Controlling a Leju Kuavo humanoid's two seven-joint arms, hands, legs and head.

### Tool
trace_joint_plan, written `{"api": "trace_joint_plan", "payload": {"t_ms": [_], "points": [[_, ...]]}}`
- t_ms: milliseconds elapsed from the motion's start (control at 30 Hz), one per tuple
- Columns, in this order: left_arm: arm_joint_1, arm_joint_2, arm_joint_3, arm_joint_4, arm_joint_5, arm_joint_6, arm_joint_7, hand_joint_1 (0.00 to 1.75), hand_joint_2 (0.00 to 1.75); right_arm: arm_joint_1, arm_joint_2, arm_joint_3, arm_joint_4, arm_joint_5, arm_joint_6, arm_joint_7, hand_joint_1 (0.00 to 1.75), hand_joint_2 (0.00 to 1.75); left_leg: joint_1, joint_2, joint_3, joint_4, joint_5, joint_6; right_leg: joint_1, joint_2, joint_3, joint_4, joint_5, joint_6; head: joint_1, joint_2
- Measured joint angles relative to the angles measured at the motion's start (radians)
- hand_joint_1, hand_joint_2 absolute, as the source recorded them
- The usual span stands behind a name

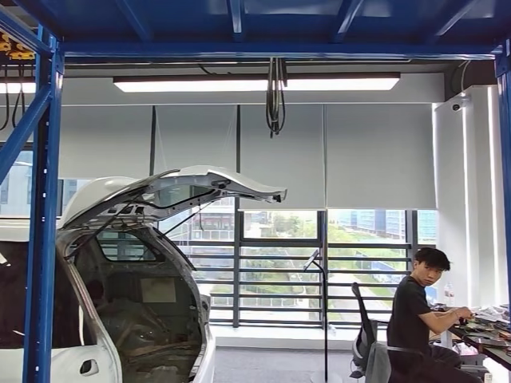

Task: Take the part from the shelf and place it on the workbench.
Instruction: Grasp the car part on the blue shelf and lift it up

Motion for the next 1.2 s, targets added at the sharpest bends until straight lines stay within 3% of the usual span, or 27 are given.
{"api": "trace_joint_plan", "payload": {"t_ms": [567, 900, 1200], "points": [[0.000, -0.005, -0.002, 0.000, -0.009, -0.006, -0.003, 0.00, 0.00, -0.031, 0.010, 0.038, 0.127, 0.119, -0.110, 0.021, 0.00, 1.75, 0.000, 0.000, 0.000, 0.000, 0.000, 0.000, 0.000, 0.000, 0.000, 0.000, 0.000, 0.000, 0.000, 0.000], [-0.002, -0.005, -0.004, 0.000, -0.023, -0.006, -0.013, 0.00, 0.00, -0.052, 0.079, 0.020, 0.212, 0.267, -0.202, 0.035, 0.00, 1.75, 0.000, 0.000, 0.007, 0.000, 0.000, 0.000, 0.000, 0.000, 0.007, 0.000, 0.000, 0.000, 0.000, 0.000], [-0.002, -0.006, -0.012, 0.000, -0.030, -0.008, -0.020, 0.00, 0.00, -0.065, 0.145, -0.010, 0.279, 0.336, -0.227, 0.038, 0.00, 1.75, 0.000, 0.000, 0.010, 0.000, 0.000, 0.000, 0.000, 0.001, 0.009, 0.000, 0.000, 0.000, 0.000, 0.000]]}}
